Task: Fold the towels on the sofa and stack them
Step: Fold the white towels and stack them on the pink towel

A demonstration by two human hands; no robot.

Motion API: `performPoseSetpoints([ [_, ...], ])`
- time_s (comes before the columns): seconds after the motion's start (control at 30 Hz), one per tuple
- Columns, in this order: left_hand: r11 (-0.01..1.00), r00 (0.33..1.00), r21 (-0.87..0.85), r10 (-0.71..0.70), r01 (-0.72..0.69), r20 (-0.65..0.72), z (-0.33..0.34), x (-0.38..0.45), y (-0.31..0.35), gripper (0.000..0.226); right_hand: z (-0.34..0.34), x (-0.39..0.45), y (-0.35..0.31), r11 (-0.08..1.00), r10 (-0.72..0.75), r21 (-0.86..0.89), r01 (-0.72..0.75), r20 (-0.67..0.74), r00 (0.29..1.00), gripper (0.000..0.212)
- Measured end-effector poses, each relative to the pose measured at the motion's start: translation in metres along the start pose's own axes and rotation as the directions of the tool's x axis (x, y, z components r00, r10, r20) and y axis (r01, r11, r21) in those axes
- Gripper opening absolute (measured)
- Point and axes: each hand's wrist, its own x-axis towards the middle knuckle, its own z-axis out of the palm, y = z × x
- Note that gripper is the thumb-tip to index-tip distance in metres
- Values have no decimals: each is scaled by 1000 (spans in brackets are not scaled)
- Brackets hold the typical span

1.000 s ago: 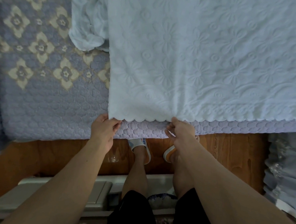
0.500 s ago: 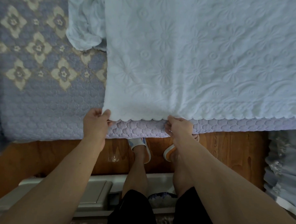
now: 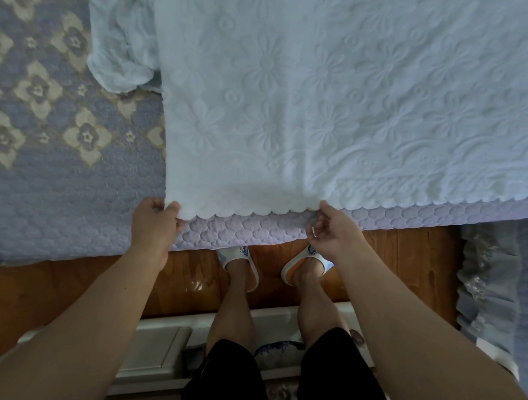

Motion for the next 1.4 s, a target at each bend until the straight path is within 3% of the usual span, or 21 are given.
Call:
performPoseSetpoints([
  [0.07, 999, 1000, 28, -15, 15, -7, 0, 3, -2, 6, -3, 3, 3, 997, -68, -54, 63, -105, 992, 11],
  [0.13, 997, 1000, 74, -21, 23, -16, 3, 4, -2, 9, -7, 10, 7, 950, -263, -241, 200, -268, 927, 11],
  [0.2, 993, 999, 118, -13, 18, -39, 6, 4, -1, 14, -5, 9, 10, 880, -379, -399, 256, -270, 885, 15],
  [0.3, 992, 998, 119, -37, 42, -45, 8, 2, 3, 25, -2, 12, 8, 860, -334, -464, 212, -199, 921, 19],
  [0.4, 993, 993, 37, -113, 113, 17, 10, -2, 14, 23, -1, 11, -5, 929, -209, -343, 142, -166, 964, 16],
  [0.5, 968, 964, -128, -190, 215, 188, 8, -22, 34, 16, -2, -5, -4, 996, -22, -89, 12, -109, 994, 5],
  [0.63, 857, 888, -415, -99, 306, 450, -11, -56, 70, 39, -5, -23, 7, 970, 242, -47, -237, 201, 949, 64],
  [0.7, 791, 852, -504, -41, 347, 522, -22, -67, 89, 45, -2, -30, 3, 965, 201, 86, -249, 374, 906, 73],
  [0.8, 768, 840, -551, 31, 327, 541, -30, -75, 112, 47, 0, -37, -28, 898, -83, 420, -135, 462, 883, 60],
  [0.87, 755, 834, -579, 79, 308, 546, -29, -74, 124, 48, 0, -43, -61, 869, -193, 492, -55, 438, 878, 55],
  [0.93, 746, 841, -601, 104, 287, 531, -26, -74, 134, 49, 1, -46, -98, 902, -230, 429, 53, 372, 899, 45],
  [1.03, 724, 862, -639, 123, 261, 491, -21, -71, 141, 48, 2, -44, -138, 929, -262, 310, 203, 162, 951, 21],
  [1.13, 803, 923, -572, 74, 169, 377, -7, -67, 128, 35, -5, -37, -147, 898, -381, 275, 344, 95, 919, 21],
  [1.2, 843, 958, -512, -13, 164, 285, 2, -58, 110, 27, -13, -24, -132, 924, -347, 196, 327, 77, 935, 26],
  [1.27, 836, 953, -495, -104, 239, 284, 8, -49, 93, 24, -22, -9, -116, 962, -237, 146, 229, 36, 971, 34],
  [1.33, 806, 932, -513, -127, 296, 338, 15, -46, 85, 30, -26, 7, -107, 973, -185, 154, 173, 63, 981, 37],
  [1.4, 766, 889, -542, -81, 345, 451, 17, -44, 89, 15, -25, 14, -104, 960, -277, 61, 273, 86, 957, 32],
])
